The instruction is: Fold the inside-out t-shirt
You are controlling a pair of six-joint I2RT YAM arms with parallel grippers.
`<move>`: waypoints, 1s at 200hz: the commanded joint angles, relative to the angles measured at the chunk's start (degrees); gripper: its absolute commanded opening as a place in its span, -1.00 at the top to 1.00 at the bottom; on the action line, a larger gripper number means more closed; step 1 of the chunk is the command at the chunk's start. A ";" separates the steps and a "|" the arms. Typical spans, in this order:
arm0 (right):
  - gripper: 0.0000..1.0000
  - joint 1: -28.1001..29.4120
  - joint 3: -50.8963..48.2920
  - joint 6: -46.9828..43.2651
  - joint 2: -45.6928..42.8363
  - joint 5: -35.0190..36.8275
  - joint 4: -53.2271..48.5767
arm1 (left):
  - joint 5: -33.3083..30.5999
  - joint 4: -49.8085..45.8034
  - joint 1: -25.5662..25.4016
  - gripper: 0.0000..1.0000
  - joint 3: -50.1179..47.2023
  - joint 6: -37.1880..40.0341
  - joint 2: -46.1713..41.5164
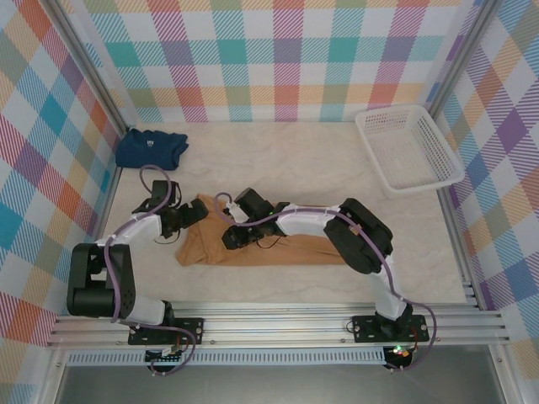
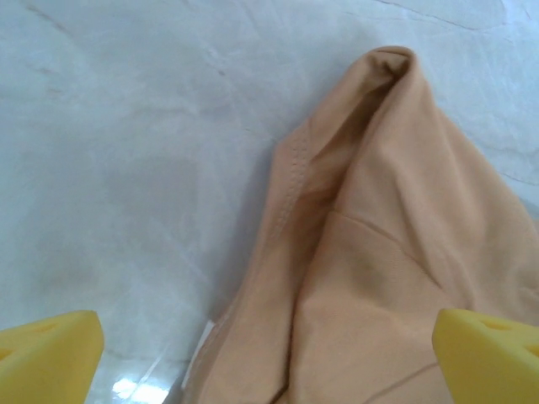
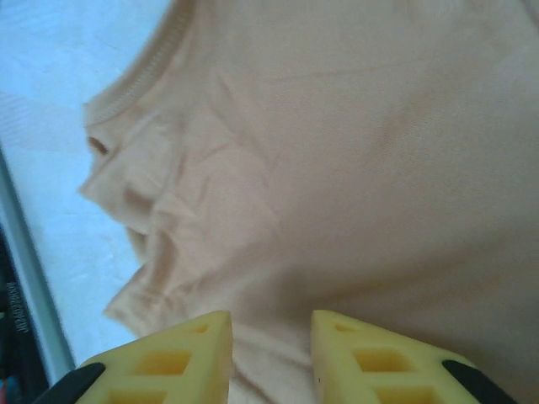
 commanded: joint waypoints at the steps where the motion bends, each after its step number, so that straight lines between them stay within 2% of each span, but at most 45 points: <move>1: 0.36 -1.12 -2.81 -0.37 -7.79 -3.65 3.63 | 3.60 0.00 0.37 -1.00 1.37 4.71 1.95; 43: 0.35 -3.03 -8.56 -0.73 -12.76 -3.69 4.47 | 3.01 -4.21 -2.80 -1.00 3.74 7.91 5.23; 103: 0.35 -5.52 -12.23 0.15 -14.17 -3.75 6.12 | 4.19 -6.37 -9.07 -0.94 3.85 9.38 6.48; 148: 0.36 -5.79 -13.11 0.66 -14.41 -3.65 6.49 | 4.15 -8.60 -10.70 -0.92 5.95 9.95 10.02; 177: 0.36 -6.10 -13.58 0.77 -14.67 -2.62 6.03 | 6.10 -7.81 -12.34 -0.67 6.72 9.64 12.46; 200: 0.37 -6.49 -13.88 0.69 -15.09 -1.77 5.29 | 8.68 -6.43 -13.00 -0.27 6.99 9.10 12.80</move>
